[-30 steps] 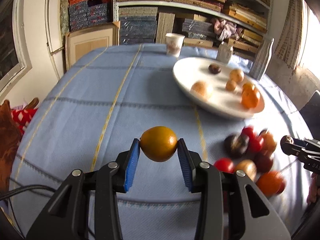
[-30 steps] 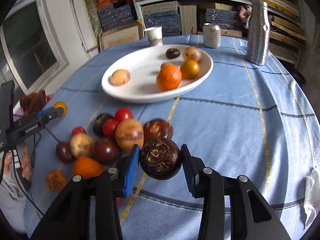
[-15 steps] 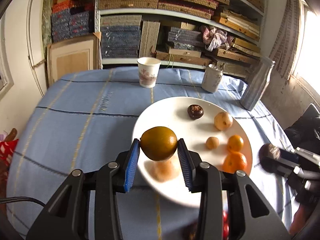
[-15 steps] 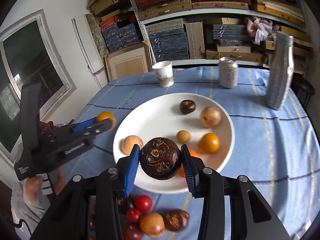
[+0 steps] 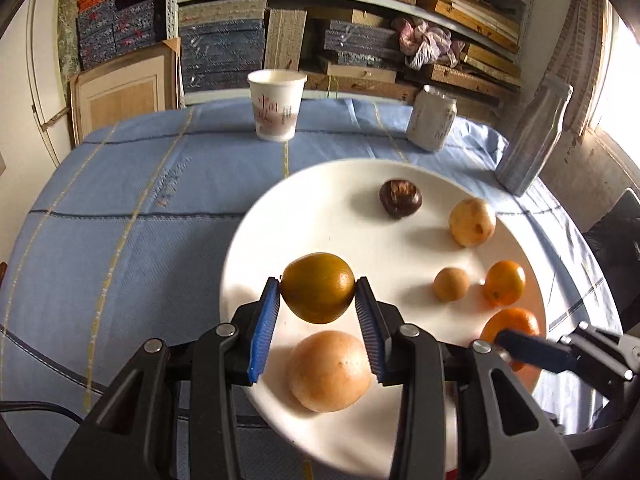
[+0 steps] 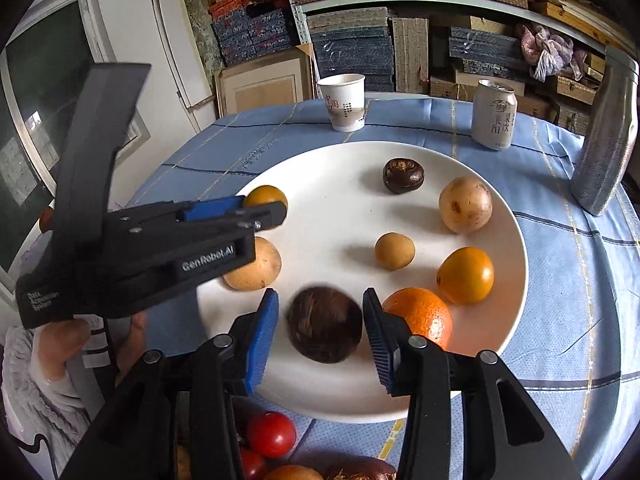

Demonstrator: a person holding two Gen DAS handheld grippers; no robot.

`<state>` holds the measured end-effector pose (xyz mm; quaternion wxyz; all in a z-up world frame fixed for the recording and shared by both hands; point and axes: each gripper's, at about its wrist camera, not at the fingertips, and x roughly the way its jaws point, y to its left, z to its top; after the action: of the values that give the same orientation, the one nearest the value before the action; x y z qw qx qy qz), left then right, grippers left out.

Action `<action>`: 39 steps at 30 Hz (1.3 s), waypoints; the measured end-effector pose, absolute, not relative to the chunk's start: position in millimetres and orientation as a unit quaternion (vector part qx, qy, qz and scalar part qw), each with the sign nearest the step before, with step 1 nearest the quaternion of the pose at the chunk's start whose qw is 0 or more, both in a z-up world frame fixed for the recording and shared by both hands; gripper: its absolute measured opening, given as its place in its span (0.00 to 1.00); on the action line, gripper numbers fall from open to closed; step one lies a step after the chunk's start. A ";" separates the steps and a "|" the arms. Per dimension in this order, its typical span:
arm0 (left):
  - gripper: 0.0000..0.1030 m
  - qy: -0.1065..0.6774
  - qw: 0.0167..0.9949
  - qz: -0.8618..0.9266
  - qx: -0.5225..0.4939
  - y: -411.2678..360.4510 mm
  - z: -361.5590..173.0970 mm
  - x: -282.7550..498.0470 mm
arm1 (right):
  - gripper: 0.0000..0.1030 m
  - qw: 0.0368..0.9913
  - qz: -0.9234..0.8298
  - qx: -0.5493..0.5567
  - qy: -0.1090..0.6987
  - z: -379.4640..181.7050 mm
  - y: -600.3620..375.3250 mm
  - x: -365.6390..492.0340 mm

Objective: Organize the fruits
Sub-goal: 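Carry both fruits onto the white plate and open both tools, then move both open tools back toward the fruit cluster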

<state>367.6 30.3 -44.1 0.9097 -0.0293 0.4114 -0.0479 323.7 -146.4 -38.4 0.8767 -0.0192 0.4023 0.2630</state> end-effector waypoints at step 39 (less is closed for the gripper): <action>0.70 0.352 0.936 -0.002 -0.033 70.0 0.4 195.5 | 0.72 0.906 0.247 0.102 0.328 10.3 -265.9 230.6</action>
<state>195.5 70.0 0.4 0.9356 -0.0326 0.3515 -0.0018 230.6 -265.9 10.3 0.9063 0.1021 0.3277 0.2466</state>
